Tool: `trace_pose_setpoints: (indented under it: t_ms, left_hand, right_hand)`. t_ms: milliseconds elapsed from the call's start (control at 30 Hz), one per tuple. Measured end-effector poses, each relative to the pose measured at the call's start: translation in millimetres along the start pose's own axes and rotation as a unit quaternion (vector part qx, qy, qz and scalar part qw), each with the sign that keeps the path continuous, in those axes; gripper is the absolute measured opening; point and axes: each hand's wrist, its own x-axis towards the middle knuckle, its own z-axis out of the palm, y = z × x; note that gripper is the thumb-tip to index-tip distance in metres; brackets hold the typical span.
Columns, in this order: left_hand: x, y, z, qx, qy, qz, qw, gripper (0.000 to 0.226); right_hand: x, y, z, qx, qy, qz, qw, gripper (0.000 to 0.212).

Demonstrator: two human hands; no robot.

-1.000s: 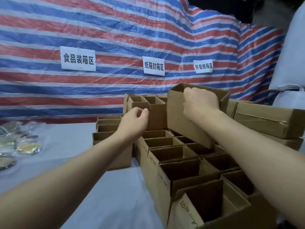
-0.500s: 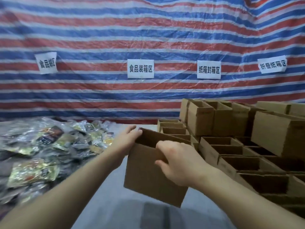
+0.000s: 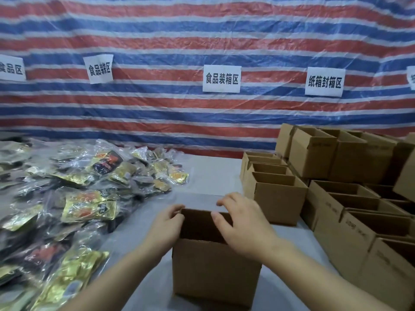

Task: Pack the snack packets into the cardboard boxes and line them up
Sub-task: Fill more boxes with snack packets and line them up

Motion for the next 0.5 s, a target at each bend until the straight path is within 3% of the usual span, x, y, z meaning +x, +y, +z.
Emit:
trace_pose_setpoints:
  t_ms: [200, 300, 400, 500]
  left_hand:
    - [10.4, -11.4, -4.8, -0.012, 0.005, 0.006, 1.000, 0.031]
    - [14.9, -15.0, -11.8, 0.009, -0.007, 0.011, 1.000, 0.023]
    - [32.8, -17.9, -31.7, 0.080, 0.036, 0.063, 0.994, 0.019]
    - [76.1, -24.5, -68.5, 0.250, 0.079, 0.096, 0.960, 0.021]
  right_hand:
    - [20.3, 16.4, 14.0, -0.066, -0.155, 0.086, 0.982, 0.063]
    - [22.9, 18.6, 17.4, -0.070, -0.163, 0.084, 0.981, 0.059]
    - [23.4, 21.3, 21.1, -0.081, -0.160, 0.073, 0.981, 0.059]
    - [21.8, 24.1, 25.0, -0.089, -0.151, 0.067, 0.982, 0.061]
